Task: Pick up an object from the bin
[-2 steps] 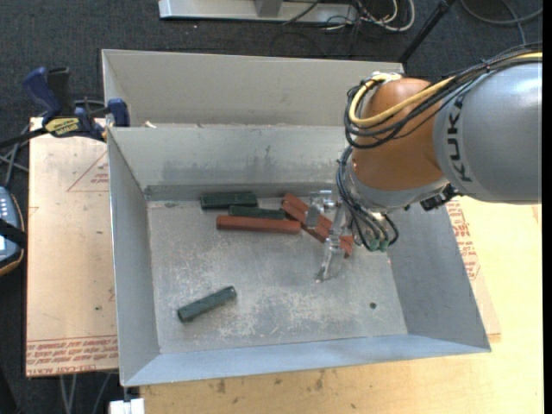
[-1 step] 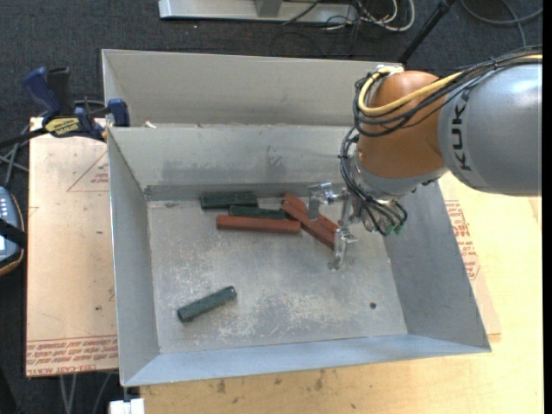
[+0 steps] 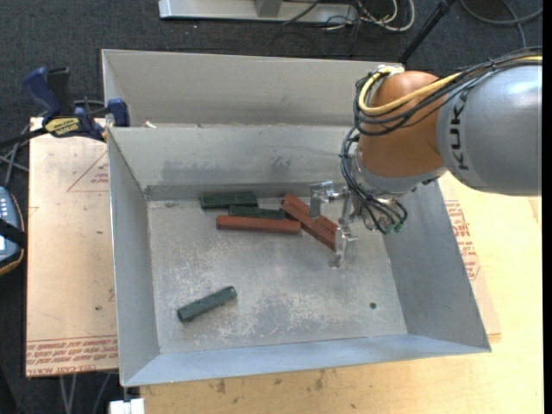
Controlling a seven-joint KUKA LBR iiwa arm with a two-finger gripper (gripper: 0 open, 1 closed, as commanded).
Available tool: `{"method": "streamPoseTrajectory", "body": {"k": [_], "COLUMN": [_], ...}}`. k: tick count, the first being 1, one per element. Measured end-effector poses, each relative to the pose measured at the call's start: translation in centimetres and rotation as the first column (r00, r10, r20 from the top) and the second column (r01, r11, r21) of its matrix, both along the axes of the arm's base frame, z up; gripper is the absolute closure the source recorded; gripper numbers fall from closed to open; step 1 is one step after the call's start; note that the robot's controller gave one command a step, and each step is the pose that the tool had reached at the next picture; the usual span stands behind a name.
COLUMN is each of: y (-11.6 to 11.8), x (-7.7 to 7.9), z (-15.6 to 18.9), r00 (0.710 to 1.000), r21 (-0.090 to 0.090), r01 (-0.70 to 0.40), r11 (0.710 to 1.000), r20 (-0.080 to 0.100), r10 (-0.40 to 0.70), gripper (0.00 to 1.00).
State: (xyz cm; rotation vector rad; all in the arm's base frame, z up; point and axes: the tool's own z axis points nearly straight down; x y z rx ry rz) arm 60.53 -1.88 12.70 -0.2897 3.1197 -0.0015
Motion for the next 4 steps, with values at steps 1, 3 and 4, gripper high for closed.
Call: {"method": "streamPoseTrajectory", "body": {"k": [1,3,4], "y": [-0.5,-0.8,-1.1], "x": [0.2,2.4,1.6], "z": [-2.5,-4.1,-3.4], "r00": [0.981,0.999,0.988], "r21": [0.002,0.002,0.001], "r01": [0.194,0.048,0.155], "r11": [0.981,0.999,0.988], "r20": [-0.007,-0.004,-0.008], "r10": [-0.194,-0.048,-0.155], "gripper": [0.00,0.00,0.00]}}
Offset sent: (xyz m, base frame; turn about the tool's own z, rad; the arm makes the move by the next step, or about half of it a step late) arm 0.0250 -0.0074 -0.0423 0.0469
